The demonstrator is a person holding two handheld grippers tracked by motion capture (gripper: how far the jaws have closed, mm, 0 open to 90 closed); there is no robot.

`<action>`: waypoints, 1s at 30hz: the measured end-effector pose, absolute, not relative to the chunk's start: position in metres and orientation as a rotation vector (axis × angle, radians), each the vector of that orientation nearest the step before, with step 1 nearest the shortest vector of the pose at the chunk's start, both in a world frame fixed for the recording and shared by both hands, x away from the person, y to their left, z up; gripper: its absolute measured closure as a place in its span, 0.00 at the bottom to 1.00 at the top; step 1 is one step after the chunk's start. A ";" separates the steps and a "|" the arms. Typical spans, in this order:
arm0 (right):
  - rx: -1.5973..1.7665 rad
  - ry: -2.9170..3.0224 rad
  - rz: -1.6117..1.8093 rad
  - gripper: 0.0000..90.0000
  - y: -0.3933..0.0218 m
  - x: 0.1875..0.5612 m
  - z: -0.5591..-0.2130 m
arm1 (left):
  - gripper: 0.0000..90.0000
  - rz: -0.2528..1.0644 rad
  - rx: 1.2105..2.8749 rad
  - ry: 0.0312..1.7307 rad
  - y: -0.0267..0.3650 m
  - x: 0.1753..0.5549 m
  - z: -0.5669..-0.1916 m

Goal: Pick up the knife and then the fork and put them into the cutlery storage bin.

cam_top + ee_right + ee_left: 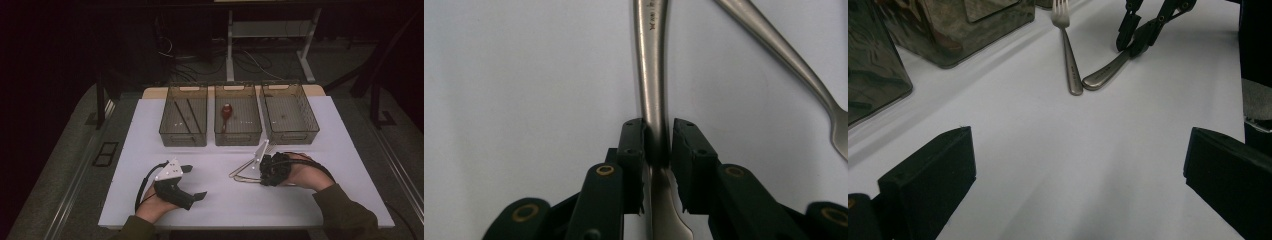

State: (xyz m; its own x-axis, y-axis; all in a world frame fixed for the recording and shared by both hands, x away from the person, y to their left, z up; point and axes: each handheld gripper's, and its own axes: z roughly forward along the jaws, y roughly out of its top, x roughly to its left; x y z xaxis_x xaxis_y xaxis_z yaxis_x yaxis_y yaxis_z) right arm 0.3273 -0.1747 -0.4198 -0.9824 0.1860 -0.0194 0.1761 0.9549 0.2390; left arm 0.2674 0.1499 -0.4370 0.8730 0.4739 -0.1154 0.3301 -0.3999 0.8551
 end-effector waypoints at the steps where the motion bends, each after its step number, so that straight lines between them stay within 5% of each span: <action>1: 0.273 3.071 0.357 0.83 -0.174 0.328 -0.420 | 0.00 0.178 2.023 0.585 0.150 0.267 -0.437; 30: 0.312 3.070 0.353 0.87 -0.175 0.332 -0.409 | 0.00 0.169 2.022 0.580 0.150 0.267 -0.437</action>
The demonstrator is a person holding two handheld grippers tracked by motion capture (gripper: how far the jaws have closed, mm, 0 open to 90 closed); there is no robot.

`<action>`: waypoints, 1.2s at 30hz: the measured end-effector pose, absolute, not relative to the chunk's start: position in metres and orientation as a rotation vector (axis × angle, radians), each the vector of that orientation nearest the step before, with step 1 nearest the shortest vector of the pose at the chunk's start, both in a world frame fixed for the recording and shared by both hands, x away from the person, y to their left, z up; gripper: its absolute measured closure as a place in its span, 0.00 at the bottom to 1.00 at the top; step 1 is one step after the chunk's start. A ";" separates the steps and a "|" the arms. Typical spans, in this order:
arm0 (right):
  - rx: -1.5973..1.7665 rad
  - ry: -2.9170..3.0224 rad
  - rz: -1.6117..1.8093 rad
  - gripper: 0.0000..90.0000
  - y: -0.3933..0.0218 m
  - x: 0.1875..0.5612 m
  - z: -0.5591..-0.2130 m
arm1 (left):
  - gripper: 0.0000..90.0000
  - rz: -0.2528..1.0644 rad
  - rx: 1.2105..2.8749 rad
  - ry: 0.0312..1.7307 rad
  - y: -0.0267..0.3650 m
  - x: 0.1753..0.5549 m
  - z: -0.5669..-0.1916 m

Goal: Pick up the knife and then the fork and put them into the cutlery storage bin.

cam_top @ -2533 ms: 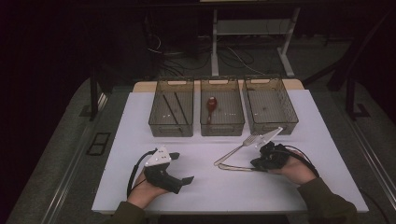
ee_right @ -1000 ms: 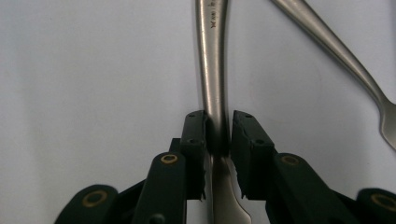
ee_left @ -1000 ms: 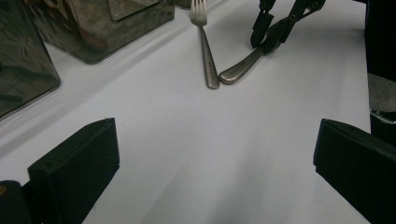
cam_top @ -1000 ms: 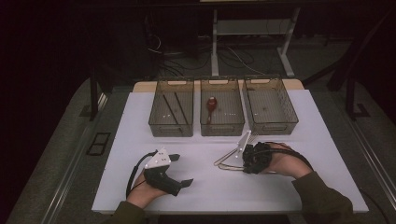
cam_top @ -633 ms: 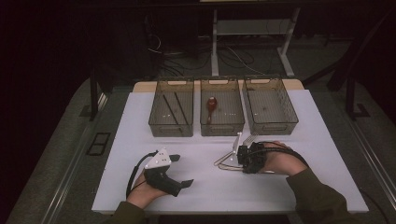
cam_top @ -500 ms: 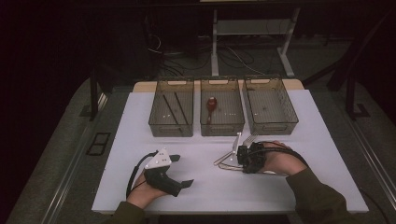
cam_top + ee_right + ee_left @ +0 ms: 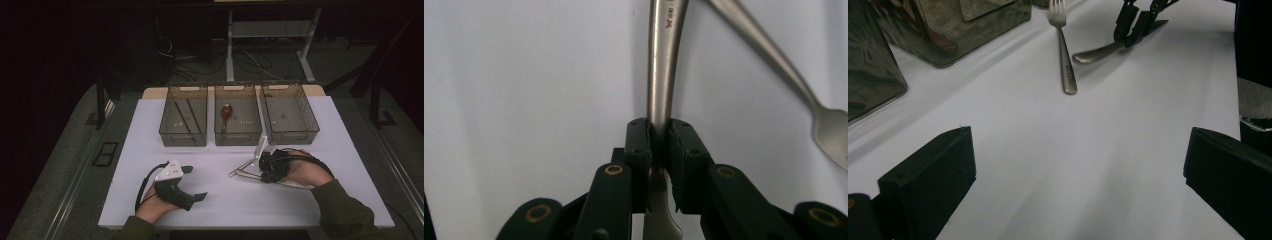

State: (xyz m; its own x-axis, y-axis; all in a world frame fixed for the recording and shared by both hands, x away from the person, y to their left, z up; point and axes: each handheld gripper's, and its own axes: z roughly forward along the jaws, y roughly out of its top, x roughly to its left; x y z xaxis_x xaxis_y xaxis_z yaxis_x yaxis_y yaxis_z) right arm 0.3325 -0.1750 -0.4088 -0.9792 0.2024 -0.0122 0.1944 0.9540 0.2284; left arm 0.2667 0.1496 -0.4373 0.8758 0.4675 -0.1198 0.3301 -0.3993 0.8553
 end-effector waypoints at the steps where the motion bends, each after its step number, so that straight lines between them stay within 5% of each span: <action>1: 0.320 3.059 0.377 0.87 -0.177 0.333 -0.407 | 0.00 0.168 2.020 0.581 0.150 0.267 -0.437; 36: 0.975 2.505 1.218 0.87 -0.270 0.349 -0.339 | 0.00 0.170 1.995 0.590 0.152 0.267 -0.437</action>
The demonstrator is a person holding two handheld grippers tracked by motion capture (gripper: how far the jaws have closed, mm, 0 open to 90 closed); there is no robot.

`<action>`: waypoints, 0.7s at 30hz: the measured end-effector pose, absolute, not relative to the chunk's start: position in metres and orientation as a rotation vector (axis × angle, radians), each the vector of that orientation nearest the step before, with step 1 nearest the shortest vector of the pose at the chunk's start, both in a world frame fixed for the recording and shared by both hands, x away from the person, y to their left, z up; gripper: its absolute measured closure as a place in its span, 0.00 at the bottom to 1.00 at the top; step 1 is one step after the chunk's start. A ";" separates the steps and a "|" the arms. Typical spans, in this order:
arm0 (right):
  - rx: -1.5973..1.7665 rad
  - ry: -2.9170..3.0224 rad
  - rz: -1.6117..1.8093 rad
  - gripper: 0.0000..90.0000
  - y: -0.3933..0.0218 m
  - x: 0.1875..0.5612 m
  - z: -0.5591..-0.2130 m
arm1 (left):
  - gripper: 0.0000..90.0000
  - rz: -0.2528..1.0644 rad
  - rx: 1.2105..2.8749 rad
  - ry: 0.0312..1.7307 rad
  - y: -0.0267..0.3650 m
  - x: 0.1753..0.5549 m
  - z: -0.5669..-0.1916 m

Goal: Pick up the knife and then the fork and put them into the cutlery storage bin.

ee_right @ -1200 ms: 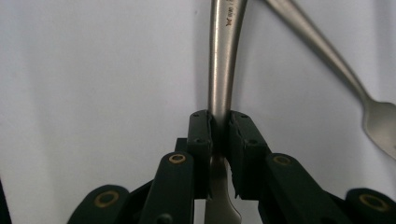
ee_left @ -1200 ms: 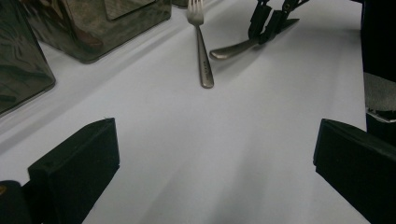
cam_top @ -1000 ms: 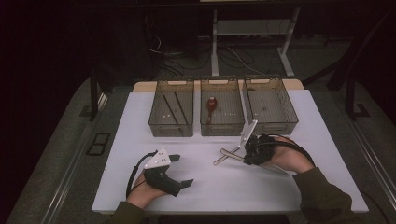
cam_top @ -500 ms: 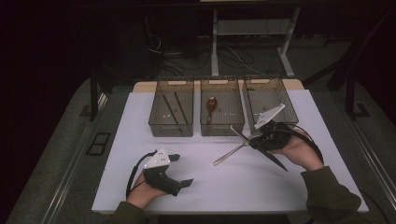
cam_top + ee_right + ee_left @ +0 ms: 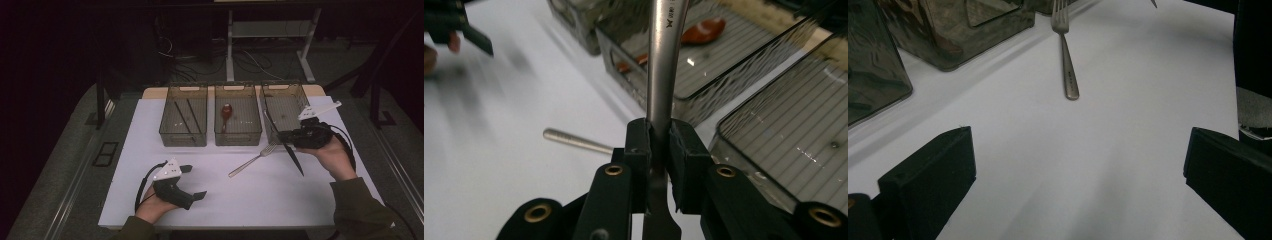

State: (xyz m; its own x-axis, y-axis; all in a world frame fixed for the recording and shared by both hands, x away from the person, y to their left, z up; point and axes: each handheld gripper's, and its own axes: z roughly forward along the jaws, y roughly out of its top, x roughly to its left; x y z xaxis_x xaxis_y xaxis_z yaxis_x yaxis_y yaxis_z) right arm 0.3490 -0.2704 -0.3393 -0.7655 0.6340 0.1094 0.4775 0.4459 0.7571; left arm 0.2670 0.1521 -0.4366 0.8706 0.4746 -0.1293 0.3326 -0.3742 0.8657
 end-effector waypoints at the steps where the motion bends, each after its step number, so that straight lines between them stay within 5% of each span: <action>1: 0.978 2.481 1.237 0.87 -0.273 0.349 -0.338 | 0.00 0.171 1.996 0.588 0.152 0.267 -0.436; 21: 1.115 2.171 1.359 0.87 -0.306 0.382 -0.304 | 0.00 0.170 1.987 0.596 0.152 0.269 -0.437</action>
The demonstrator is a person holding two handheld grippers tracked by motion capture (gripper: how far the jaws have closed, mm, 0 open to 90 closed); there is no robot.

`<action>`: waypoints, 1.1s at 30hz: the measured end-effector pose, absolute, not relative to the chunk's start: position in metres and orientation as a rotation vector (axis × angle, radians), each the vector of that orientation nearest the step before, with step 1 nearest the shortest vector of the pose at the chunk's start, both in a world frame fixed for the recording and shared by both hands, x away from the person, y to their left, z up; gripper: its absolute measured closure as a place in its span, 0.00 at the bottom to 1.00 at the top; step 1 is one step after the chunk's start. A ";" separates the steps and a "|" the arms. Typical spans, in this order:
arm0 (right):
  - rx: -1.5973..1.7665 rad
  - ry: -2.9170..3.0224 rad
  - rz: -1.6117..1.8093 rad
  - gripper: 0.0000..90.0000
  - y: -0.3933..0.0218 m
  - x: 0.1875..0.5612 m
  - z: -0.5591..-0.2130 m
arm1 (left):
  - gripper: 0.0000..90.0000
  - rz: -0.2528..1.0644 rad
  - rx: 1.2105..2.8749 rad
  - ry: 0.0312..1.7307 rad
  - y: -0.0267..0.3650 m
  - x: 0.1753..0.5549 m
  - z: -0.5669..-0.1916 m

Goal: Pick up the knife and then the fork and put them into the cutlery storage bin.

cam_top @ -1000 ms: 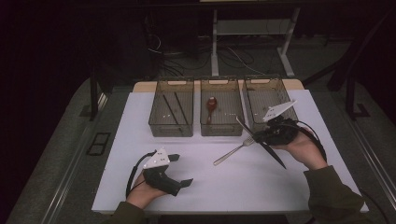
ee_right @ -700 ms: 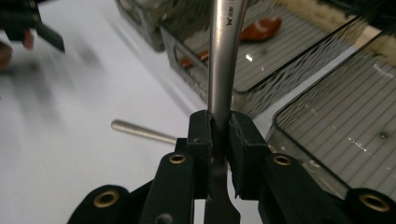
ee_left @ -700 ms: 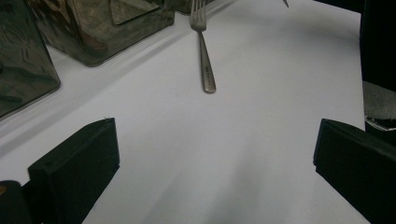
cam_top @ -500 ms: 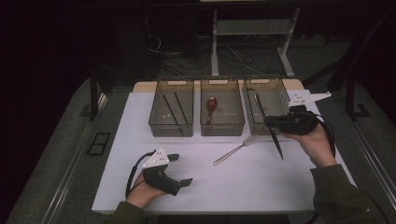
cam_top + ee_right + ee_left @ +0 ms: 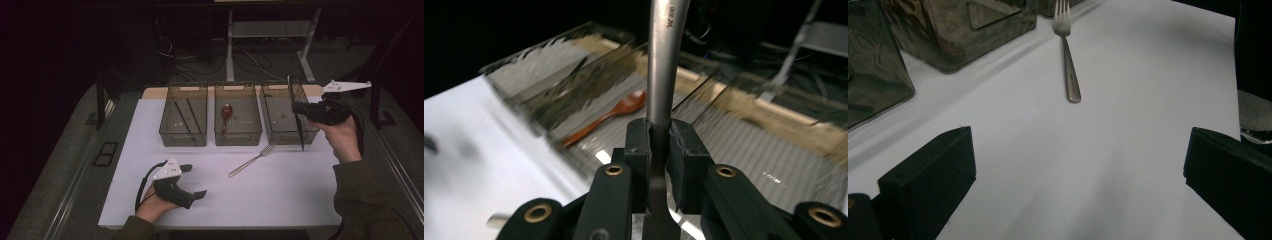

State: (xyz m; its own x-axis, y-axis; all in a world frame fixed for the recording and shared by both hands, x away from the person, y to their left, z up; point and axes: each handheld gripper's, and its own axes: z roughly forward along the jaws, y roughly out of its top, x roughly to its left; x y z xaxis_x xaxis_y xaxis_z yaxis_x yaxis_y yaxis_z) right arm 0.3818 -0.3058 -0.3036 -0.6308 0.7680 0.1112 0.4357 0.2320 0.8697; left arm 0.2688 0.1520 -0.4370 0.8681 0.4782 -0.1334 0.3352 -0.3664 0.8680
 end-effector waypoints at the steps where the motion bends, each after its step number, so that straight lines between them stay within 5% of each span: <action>1: 1.122 2.159 1.368 0.87 -0.307 0.385 -0.301 | 0.00 0.169 1.985 0.596 0.152 0.269 -0.437; 15: 1.138 2.057 1.317 0.87 -0.305 0.427 -0.277 | 0.00 0.161 1.974 0.599 0.152 0.269 -0.437; 33: 1.226 2.104 1.121 0.87 -0.313 0.475 -0.319 | 0.00 0.158 1.968 0.596 0.153 0.268 -0.436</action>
State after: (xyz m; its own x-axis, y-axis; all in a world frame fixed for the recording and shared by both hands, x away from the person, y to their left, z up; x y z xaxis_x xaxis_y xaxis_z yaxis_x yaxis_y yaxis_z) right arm 0.4751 -0.3131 -0.3194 -0.4995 0.8662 0.0136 0.4946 0.2722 0.8254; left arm 0.2684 0.1532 -0.4360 0.8683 0.4738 -0.1470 0.3384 -0.3489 0.8740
